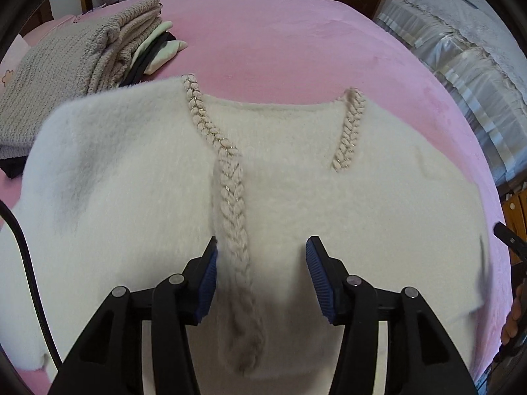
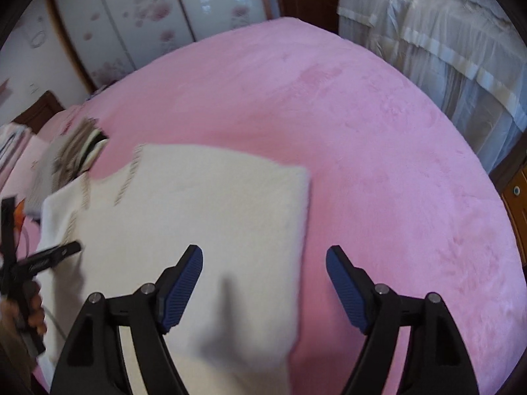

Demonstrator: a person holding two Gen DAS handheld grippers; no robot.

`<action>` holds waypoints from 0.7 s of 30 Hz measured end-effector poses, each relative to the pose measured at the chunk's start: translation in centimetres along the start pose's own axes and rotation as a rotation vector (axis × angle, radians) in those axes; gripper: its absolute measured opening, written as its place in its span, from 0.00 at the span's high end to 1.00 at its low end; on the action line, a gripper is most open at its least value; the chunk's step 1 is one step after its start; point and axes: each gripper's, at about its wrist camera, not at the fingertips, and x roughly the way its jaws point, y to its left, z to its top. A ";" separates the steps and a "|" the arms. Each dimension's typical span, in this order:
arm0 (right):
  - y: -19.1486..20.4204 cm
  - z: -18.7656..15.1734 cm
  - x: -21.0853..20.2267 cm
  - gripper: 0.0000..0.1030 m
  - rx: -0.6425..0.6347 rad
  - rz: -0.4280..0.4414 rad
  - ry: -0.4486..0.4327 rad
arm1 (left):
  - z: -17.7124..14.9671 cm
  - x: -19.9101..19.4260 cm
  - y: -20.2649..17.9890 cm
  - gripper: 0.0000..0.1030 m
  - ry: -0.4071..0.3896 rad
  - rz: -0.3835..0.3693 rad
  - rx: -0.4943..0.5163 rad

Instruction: Fold large clothes

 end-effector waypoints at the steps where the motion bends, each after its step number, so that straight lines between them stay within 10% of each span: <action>1: -0.3 0.7 1.4 0.24 0.016 -0.003 0.020 | 0.2 0.2 0.0 0.51 -0.001 0.002 -0.004; 4: -1.3 1.8 4.6 0.24 0.052 -0.009 0.069 | 0.8 1.0 0.1 0.55 -0.002 0.005 -0.015; 6: -1.3 2.0 5.7 0.31 0.043 0.006 0.071 | 1.1 1.1 0.2 0.81 -0.017 0.036 -0.012; 8: -0.7 2.1 5.6 0.74 0.010 -0.007 0.060 | 1.2 0.9 0.3 0.88 -0.039 0.041 -0.002; 10: -0.4 2.0 5.0 0.80 -0.009 -0.038 0.008 | 1.0 0.5 0.3 0.89 -0.080 0.058 0.003; 21: 2.9 -0.3 0.0 0.67 -0.098 -0.090 -0.091 | -0.9 -3.3 0.2 0.77 -0.135 0.106 -0.011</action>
